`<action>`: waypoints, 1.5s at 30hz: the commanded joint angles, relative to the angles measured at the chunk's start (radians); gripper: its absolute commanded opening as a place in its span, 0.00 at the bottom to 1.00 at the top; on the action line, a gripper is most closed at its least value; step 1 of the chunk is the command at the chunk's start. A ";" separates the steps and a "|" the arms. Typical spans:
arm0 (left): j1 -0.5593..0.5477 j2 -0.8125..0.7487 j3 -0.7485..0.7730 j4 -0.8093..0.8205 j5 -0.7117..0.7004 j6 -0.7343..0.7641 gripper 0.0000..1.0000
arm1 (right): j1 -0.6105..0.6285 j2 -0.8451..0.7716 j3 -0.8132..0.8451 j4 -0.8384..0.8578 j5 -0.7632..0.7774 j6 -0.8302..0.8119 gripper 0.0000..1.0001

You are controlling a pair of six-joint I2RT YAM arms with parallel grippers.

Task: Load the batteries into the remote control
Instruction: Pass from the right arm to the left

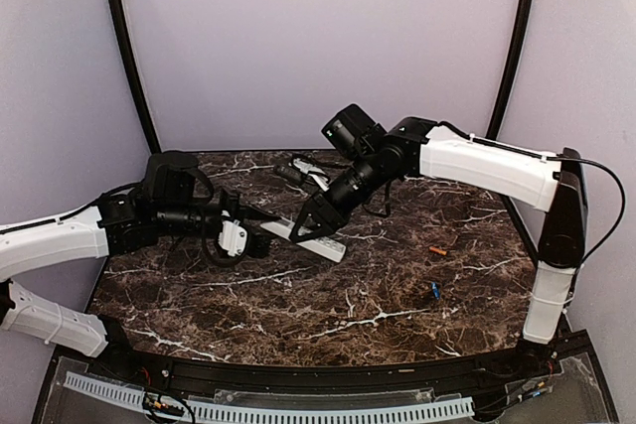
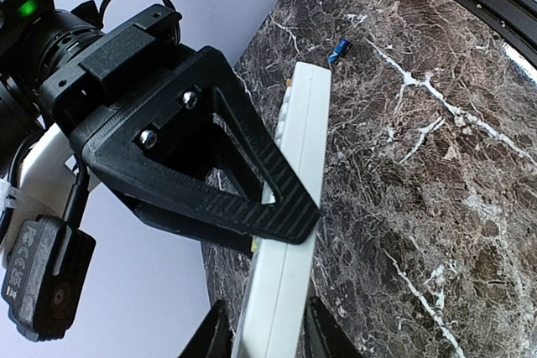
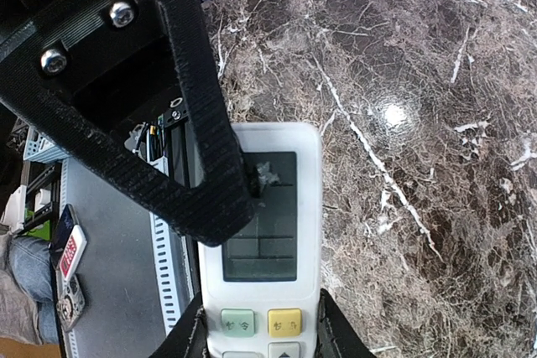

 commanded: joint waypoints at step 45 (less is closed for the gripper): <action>-0.016 -0.110 -0.084 0.236 0.032 -0.989 0.00 | 0.014 -0.464 -0.299 0.624 0.219 -0.121 0.99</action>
